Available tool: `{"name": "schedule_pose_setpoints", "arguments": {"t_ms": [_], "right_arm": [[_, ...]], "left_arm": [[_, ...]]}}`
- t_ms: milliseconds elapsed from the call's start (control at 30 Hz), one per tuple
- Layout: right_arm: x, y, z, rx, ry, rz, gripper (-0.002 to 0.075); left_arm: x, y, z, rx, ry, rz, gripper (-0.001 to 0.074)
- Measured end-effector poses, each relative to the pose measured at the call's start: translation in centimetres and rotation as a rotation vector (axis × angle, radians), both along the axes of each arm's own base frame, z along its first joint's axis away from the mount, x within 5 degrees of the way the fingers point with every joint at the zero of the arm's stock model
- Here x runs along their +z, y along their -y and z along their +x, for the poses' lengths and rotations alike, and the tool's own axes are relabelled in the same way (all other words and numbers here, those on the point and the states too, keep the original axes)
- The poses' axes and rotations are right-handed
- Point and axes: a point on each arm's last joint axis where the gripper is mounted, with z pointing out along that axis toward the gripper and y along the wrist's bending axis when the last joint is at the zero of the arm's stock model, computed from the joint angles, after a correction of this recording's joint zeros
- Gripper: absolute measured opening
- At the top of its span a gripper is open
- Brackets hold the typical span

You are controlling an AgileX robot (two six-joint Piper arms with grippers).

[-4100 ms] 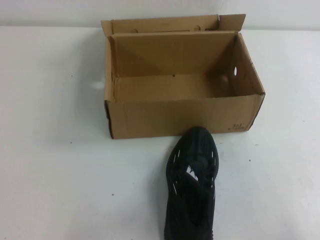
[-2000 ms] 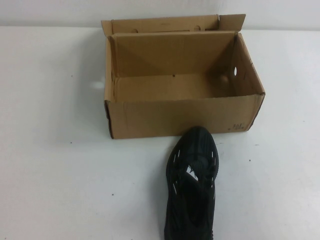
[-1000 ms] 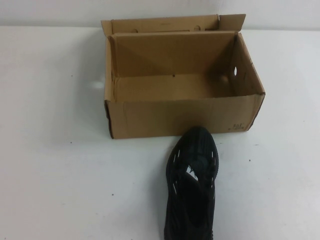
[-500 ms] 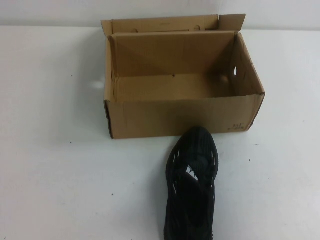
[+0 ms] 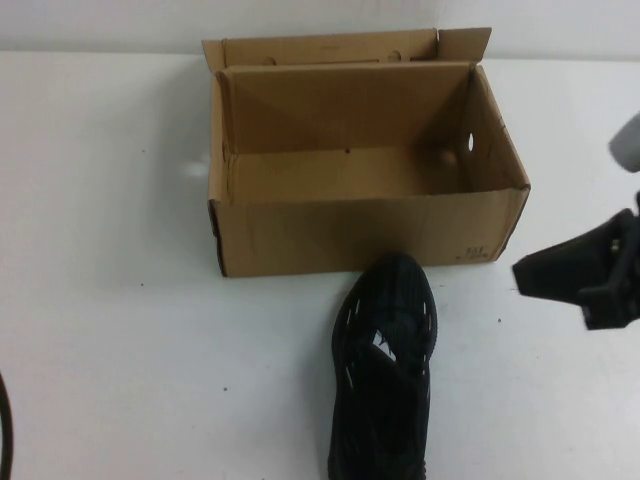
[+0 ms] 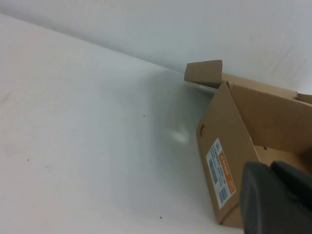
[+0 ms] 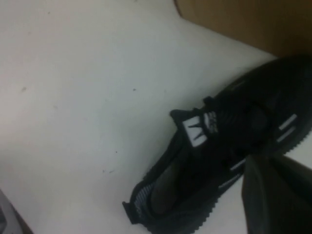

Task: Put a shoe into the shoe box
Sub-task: Pick up the shoe from the table

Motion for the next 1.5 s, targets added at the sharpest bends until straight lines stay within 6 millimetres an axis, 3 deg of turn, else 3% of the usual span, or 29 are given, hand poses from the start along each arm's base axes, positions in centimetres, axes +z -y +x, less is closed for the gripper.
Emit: {"name": "schedule_pose_setpoints", "arguments": {"t_ms": [333, 433, 667, 767, 933, 1100, 1167, 1233, 1300, 1400, 1500], "right_arm": [[-1.7, -7.6, 0.7, 0.206, 0.088, -0.253, 0.0012], [-2.3, -9.4, 0.8, 0.250, 0.092, -0.283, 0.0092], [-4.5, -11.7, 2.7, 0.280, 0.047, -0.353, 0.0426], [-5.8, -12.3, 3.7, 0.290, 0.033, -0.404, 0.0477], [-8.4, -12.7, 4.9, 0.313, 0.005, -0.506, 0.0494], [-10.3, -12.9, 5.7, 0.313, -0.013, -0.578, 0.0426], [-10.8, -12.9, 6.0, 0.291, -0.019, -0.607, 0.0321], [-11.0, -12.8, 6.3, 0.270, -0.020, -0.628, 0.0160], [-10.9, -12.7, 6.3, 0.263, -0.027, -0.634, 0.0064], [-9.5, -12.8, 6.3, 0.258, -0.021, -0.623, 0.0017], [-6.6, -12.8, 6.2, 0.249, -0.001, -0.589, 0.0008]], "left_arm": [[0.0, 0.0, 0.0, -0.001, -0.002, -0.001, -0.0003], [0.0, 0.0, 0.0, -0.001, -0.002, 0.001, -0.0003], [0.0, 0.0, 0.0, -0.001, -0.002, 0.000, -0.0002], [0.0, 0.0, 0.0, -0.002, -0.003, -0.001, -0.0003], [0.0, 0.0, 0.0, -0.002, -0.003, -0.001, -0.0003], [0.0, 0.0, 0.0, -0.002, -0.003, -0.001, -0.0003], [0.0, 0.0, 0.0, -0.002, -0.003, -0.001, -0.0002], [0.0, 0.0, 0.0, -0.002, -0.003, -0.001, -0.0003], [0.0, 0.0, 0.0, -0.002, -0.003, -0.001, -0.0003], [0.0, 0.0, 0.0, -0.002, -0.003, -0.001, -0.0003], [0.1, 0.0, 0.0, -0.003, 0.008, -0.003, -0.0002]]}}
